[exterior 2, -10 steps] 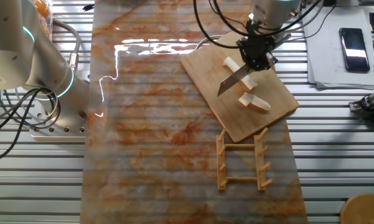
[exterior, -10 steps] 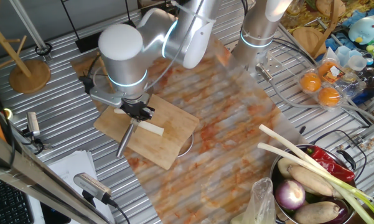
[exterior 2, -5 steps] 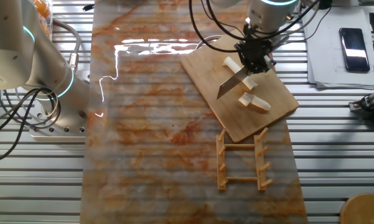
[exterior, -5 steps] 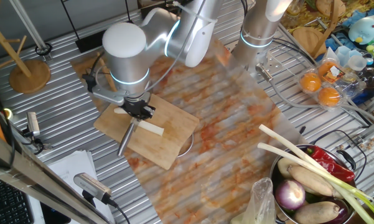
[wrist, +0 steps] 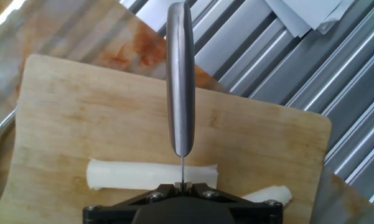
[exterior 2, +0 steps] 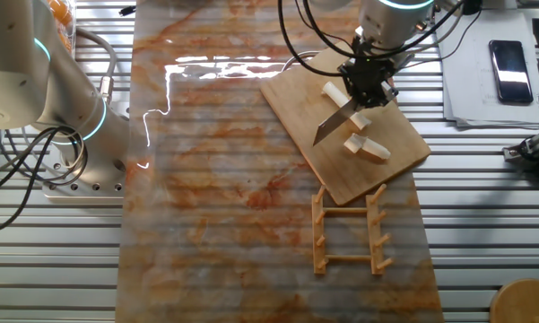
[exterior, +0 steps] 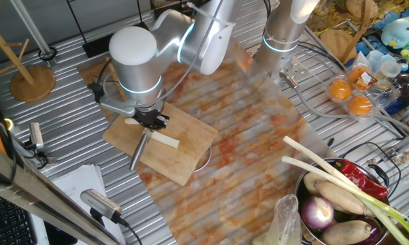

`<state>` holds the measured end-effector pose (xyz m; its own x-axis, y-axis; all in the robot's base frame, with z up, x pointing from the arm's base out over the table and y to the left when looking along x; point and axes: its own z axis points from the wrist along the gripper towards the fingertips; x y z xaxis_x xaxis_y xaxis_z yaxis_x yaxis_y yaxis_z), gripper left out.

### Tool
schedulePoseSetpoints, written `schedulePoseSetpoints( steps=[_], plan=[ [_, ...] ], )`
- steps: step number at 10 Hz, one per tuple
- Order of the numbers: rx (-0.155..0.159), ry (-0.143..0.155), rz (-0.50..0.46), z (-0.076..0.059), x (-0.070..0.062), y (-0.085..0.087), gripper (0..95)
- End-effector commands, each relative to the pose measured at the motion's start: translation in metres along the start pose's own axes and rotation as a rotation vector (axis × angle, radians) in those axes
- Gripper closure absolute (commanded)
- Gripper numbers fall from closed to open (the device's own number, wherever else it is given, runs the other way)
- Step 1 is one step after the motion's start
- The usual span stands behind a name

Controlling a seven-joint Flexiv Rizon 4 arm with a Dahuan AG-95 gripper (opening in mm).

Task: Chop the scallions

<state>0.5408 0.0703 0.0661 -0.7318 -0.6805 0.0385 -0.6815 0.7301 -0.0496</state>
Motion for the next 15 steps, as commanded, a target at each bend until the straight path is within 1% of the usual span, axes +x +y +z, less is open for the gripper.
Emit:
schedulePoseSetpoints(
  steps=[1, 3, 4, 7, 9, 12, 13, 15],
  plan=[
    [-0.007, -0.007, 0.0, 0.002, -0.001, 0.0, 95.0],
    [-0.004, -0.004, 0.001, 0.006, 0.001, 0.0, 95.0],
    [-0.006, -0.01, 0.004, 0.007, 0.001, 0.001, 95.0],
    [-0.016, -0.02, -0.004, 0.006, 0.001, 0.0, 95.0],
    [-0.026, -0.031, -0.008, 0.004, 0.003, -0.002, 95.0],
    [-0.029, -0.03, -0.004, 0.004, 0.003, -0.002, 95.0],
    [-0.029, -0.028, -0.004, 0.007, 0.003, -0.002, 95.0],
    [-0.031, -0.017, -0.002, 0.019, 0.003, -0.001, 95.0]
  ],
)
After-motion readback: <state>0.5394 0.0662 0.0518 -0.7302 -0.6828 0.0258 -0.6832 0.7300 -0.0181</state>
